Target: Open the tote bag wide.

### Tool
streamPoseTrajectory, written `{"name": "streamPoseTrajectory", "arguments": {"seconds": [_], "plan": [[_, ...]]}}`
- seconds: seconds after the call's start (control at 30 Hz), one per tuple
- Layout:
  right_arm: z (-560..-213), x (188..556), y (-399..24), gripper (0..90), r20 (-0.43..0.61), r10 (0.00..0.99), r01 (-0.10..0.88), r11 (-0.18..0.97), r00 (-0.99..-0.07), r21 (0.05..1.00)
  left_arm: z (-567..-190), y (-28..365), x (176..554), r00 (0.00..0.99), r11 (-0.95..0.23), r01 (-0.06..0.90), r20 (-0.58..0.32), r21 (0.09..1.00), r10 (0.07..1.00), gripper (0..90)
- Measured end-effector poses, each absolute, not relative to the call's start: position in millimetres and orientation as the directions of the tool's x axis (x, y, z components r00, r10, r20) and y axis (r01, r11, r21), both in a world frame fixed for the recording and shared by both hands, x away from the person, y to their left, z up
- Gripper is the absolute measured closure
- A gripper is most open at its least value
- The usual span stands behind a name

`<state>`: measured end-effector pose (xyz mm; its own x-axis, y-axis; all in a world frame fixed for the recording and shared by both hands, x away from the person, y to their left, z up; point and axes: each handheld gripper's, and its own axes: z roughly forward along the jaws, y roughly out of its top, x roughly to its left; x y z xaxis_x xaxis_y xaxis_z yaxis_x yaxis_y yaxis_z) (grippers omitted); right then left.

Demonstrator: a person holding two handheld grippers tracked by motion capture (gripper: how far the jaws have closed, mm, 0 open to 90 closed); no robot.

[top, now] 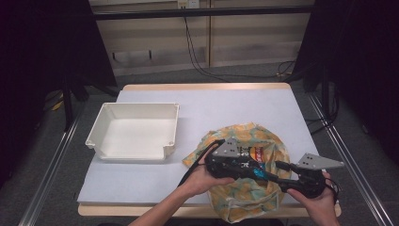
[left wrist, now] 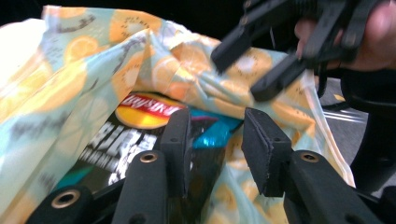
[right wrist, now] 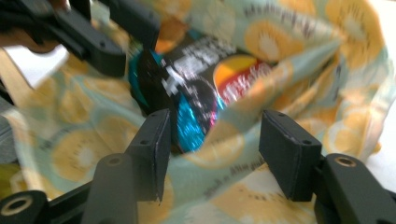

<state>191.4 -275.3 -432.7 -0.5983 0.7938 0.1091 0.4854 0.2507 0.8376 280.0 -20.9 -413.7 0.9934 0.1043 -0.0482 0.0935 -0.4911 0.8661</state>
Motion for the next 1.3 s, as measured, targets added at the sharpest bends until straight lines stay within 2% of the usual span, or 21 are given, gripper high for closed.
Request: {"name": "streamPoseTrajectory", "arguments": {"seconds": [0.07,0.2,0.23,0.27,0.33,0.37,0.4,0.43,0.63,0.8,0.9,0.97,1.0,1.1,1.3], "plan": [[-440.2,194.5,-275.5,42.5,0.131,0.793,0.507,0.245,-0.595,0.826,-416.4,-27.6,283.8,0.993,-0.490,0.105,-0.063,0.866,0.103,62.6],[-451.4,198.6,-273.5,47.5,0.100,0.801,0.523,0.284,-0.590,0.804,-427.2,-36.5,289.8,0.991,-0.506,0.111,-0.057,0.855,0.122,62.3],[-454.6,199.1,-272.7,60.5,0.084,0.799,0.528,0.311,-0.596,0.790,-434.1,-39.7,291.6,0.989,-0.507,0.125,-0.067,0.853,0.130,61.6],[-455.0,198.8,-272.7,63.7,0.080,0.800,0.528,0.314,-0.595,0.789,-437.4,-40.6,291.3,0.989,-0.509,0.131,-0.073,0.851,0.132,60.9],[-455.1,197.2,-275.6,77.5,0.075,0.797,0.524,0.320,-0.600,0.790,-439.9,-41.5,289.9,0.990,-0.523,0.119,-0.063,0.844,0.123,59.6],[-455.1,197.2,-275.6,77.5,0.075,0.797,0.524,0.320,-0.600,0.790,-439.9,-41.5,289.9,0.990,-0.523,0.119,-0.063,0.844,0.123,58.6],[-453.2,193.6,-281.6,88.0,0.069,0.807,0.526,0.315,-0.586,0.790,-440.2,-41.7,288.9,0.991,-0.520,0.117,-0.063,0.846,0.120,58.8],[-452.8,191.8,-284.4,89.5,0.072,0.815,0.531,0.305,-0.575,0.791,-440.3,-41.9,288.5,0.992,-0.527,0.112,-0.060,0.843,0.115,60.4],[-459.2,187.1,-295.2,90.0,0.037,0.844,0.566,0.326,-0.535,0.757,-440.6,-41.6,288.9,0.991,-0.558,0.114,-0.055,0.822,0.122,62.3],[-466.4,182.9,-304.3,89.3,0.069,0.856,0.587,0.291,-0.513,0.756,-428.3,-42.7,286.2,0.993,-0.574,0.103,-0.051,0.812,0.106,62.8],[-466.7,183.4,-301.9,82.2,0.072,0.848,0.572,0.289,-0.525,0.768,-416.3,-49.2,284.4,0.996,-0.587,0.076,-0.037,0.806,0.079,63.6],[-466.7,183.2,-301.1,80.7,0.076,0.845,0.570,0.287,-0.529,0.770,-411.2,-52.4,284.1,0.998,-0.588,0.060,-0.029,0.807,0.061,63.6],[-466.1,182.2,-300.2,74.4,0.084,0.837,0.555,0.280,-0.541,0.783,-407.9,-57.4,285.9,0.999,-0.590,0.033,-0.019,0.807,0.030,63.4],[-464.6,183.0,-302.0,70.3,0.087,0.834,0.550,0.277,-0.545,0.788,-417.7,-65.2,294.8,1.000,-0.596,0.028,-0.016,0.802,0.025,63.2],[-467.3,184.8,-308.0,67.6,0.107,0.837,0.557,0.255,-0.536,0.790,-437.9,-71.6,294.9,1.000,-0.637,-0.007,0.008,0.771,-0.002,52.3]]}}
